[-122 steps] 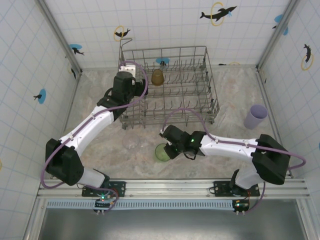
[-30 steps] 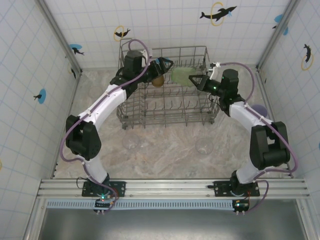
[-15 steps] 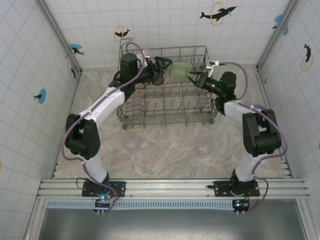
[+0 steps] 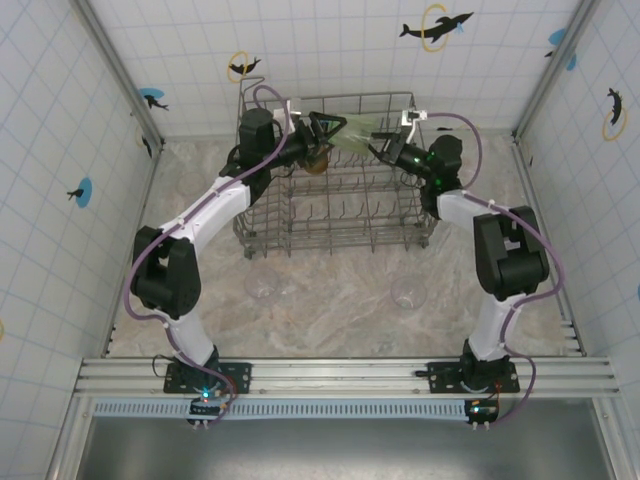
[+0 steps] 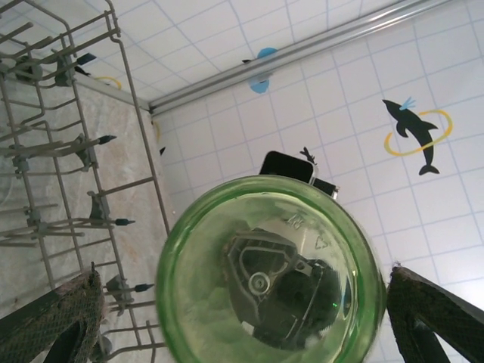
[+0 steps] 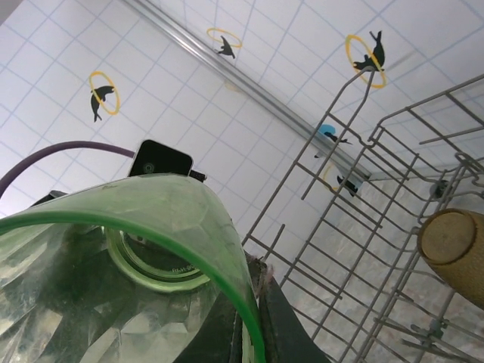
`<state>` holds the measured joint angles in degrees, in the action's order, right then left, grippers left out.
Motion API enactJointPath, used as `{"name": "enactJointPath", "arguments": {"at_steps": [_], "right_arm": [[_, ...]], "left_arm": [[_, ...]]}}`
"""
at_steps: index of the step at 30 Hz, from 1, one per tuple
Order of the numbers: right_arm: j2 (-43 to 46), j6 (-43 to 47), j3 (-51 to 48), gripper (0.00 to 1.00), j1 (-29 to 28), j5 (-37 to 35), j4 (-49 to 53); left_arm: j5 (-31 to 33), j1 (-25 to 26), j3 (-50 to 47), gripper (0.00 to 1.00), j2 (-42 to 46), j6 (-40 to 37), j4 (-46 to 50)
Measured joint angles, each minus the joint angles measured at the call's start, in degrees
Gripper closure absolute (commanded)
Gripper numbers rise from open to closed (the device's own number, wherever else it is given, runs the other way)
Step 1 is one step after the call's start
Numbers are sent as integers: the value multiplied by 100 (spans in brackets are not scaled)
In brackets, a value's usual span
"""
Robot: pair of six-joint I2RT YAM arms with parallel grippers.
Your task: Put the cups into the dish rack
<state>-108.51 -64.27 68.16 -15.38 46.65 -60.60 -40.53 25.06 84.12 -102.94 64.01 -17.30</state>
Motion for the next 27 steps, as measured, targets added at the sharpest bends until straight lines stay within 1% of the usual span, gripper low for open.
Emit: {"name": "enactJointPath", "arguments": {"at_steps": [2,4,5,7,8,10,13,16,18,19,20,21,23,25,27], "right_arm": [[-70,-11,57,100,-76,35,-13],[-120,-28,57,100,-127,90,-44],[-146,-37,57,100,-146,116,-63],[-188,-66,57,100,-179,149,-109],[-210,-79,57,100,-181,168,-133],[-225,-105,57,100,-186,188,-168],[-225,-136,57,100,-197,243,-256],[-225,-131,57,100,-212,256,-299],[-232,-125,57,100,-212,267,-299],[-232,-122,57,94,-212,267,-297],[-232,-120,57,84,-212,267,-299],[-232,-109,57,76,-210,264,-295],[-232,-157,57,63,-188,264,-278],[-232,-133,57,61,-149,254,-293],[-197,-74,15,55,-74,240,-225]], "left_arm": [[-68,0,0,8,-42,70,-98],[-125,0,0,10,-90,114,-190],[-142,0,0,13,-107,144,-221],[-175,0,0,15,-138,205,-278],[-188,0,-4,20,-146,214,-297],[-214,-15,-11,31,-149,254,-319],[-313,-98,-31,49,-146,424,-509],[-378,-140,-87,72,-146,546,-678],[-387,-144,-105,91,-146,573,-721],[-389,-144,-105,98,-146,588,-728],[-387,-144,-105,100,-146,592,-734],[-396,-144,-105,100,-149,575,-745],[-398,-151,-105,100,-155,540,-750],[-398,-162,-107,100,-168,498,-750],[-380,-188,-105,100,-175,400,-719]]}}
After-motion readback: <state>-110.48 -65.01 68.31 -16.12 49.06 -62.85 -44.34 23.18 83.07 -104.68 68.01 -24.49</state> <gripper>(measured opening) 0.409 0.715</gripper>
